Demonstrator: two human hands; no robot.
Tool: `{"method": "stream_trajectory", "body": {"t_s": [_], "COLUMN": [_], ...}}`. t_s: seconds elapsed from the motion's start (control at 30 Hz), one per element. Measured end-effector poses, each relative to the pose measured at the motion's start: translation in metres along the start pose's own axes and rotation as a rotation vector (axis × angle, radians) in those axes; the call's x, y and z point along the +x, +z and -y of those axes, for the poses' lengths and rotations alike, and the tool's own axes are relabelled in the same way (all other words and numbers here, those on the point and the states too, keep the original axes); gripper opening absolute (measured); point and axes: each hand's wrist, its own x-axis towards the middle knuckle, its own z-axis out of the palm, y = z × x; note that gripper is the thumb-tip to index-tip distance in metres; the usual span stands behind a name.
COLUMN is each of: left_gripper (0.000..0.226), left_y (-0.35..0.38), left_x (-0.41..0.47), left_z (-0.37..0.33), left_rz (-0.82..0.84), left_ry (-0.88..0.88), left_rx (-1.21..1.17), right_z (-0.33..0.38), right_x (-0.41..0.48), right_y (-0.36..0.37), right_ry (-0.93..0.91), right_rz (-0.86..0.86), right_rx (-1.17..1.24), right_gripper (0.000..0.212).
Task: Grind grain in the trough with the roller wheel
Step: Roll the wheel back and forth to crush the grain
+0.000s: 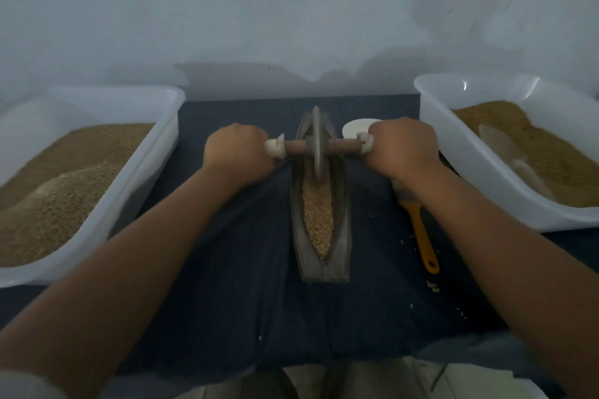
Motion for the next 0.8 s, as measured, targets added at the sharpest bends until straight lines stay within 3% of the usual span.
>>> {"method": "stream_trajectory", "body": {"t_s": [0.07,0.2,0.3,0.43,0.5,0.63,0.8], "left_gripper": [0.037,0.046,0.045,0.032,0.031,0.032,0.047], "left_y": [0.001,0.001,0.008,0.007,0.0,-0.012,-0.012], "left_x": [-0.034,-0.094,-0.076,-0.007,0.007,-0.034,-0.097], "left_z": [0.007,0.018,0.018,0.005,-0.003,-0.003,0.008], "left_rz": [-0.054,-0.213,-0.169,-0.018,-0.011,-0.029,-0.194], "left_ry": [0.057,0.262,0.19,-0.008,-0.03,0.057,0.207], "left_rx": [0.047,0.023,0.039,0.007,0.015,0.094,0.127], "right_z": [-0.003,-0.011,-0.008,0.005,0.006,-0.005,-0.016], "right_x": [-0.029,-0.091,-0.08,-0.021,-0.003,-0.035,-0.105], "right_y": [-0.002,-0.009,-0.006,-0.001,-0.003,0.002,0.0], "right_ry": [-0.03,-0.142,-0.124,0.003,0.027,0.02,-0.138], "right_rz": [0.075,0.005,0.064,-0.032,0.009,0.113,-0.074], "right_rx": [0.006,0.037,0.039,-0.001,-0.018,-0.001,0.097], "right_gripper": [0.035,0.028,0.03,0.039,0.036,0.035,0.032]}}
